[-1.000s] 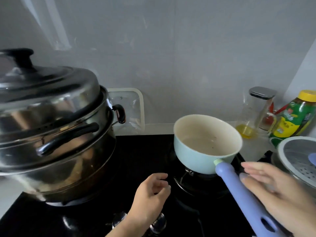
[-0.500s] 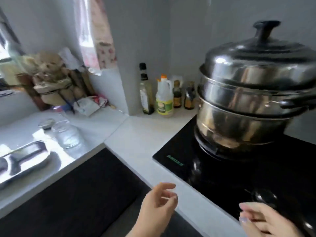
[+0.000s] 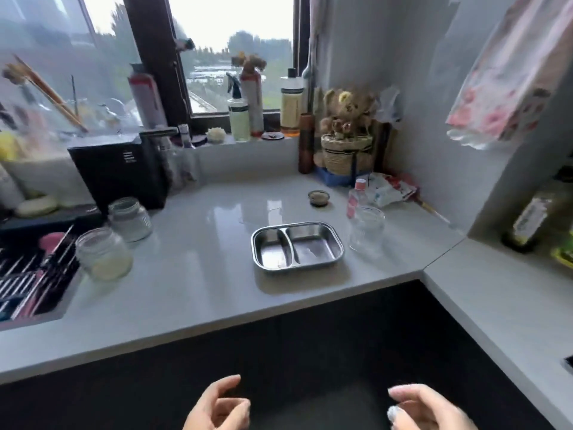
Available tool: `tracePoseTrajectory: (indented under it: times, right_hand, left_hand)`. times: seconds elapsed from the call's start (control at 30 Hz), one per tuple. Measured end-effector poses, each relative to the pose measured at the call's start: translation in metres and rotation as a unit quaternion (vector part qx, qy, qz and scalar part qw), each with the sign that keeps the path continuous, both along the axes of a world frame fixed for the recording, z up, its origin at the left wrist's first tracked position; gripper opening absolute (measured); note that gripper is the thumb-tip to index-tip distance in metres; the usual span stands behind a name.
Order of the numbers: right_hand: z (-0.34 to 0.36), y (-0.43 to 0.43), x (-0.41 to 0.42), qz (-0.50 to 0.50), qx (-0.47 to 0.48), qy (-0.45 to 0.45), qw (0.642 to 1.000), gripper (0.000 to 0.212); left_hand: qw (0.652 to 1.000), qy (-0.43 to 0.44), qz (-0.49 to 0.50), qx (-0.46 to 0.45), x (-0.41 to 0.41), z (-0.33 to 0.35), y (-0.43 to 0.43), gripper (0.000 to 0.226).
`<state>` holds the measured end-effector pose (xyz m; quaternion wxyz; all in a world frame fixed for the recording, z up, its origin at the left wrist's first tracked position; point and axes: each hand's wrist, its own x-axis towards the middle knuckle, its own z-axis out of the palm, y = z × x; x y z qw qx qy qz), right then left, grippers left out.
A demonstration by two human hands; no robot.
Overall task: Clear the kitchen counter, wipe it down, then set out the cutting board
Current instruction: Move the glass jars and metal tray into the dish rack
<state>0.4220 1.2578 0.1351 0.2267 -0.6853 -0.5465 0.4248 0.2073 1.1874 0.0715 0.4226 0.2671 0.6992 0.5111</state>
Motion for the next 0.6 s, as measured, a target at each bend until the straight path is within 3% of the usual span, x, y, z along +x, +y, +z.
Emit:
tracePoseTrajectory:
  times: [0.07,0.13,0.23,0.37,0.47,0.6]
  right_hand:
    - [-0.021,-0.011,0.014,-0.045,0.017,0.021,0.999,0.022]
    - [-0.026,0.010,0.022,0.017,0.046,-0.040,0.998,0.019]
    - [-0.025,0.042,0.014,-0.026,0.059,0.026,0.998,0.012]
    - [-0.035,0.096,0.013,-0.062,0.060,0.022,0.996,0.010]
    - [-0.054,0.144,0.009,-0.106,0.083,0.033,0.990,0.008]
    - [-0.065,0.221,0.004,-0.142,0.127,0.018,0.982,0.048]
  left_hand:
    - [0.999,0.000,-0.008,0.036,-0.006,-0.003,0.006,0.027]
    - [0.999,0.017,-0.008,0.038,-0.018,-0.005,0.020,0.026]
    - [0.999,0.012,-0.012,0.039,-0.030,-0.002,0.047,0.027]
    - [0.999,0.002,-0.035,0.031,-0.048,0.000,0.086,0.022]
    - [0.998,0.018,-0.053,0.027,-0.064,-0.005,0.117,0.032]
    - [0.998,0.017,-0.049,0.028,-0.072,0.004,0.166,0.029]
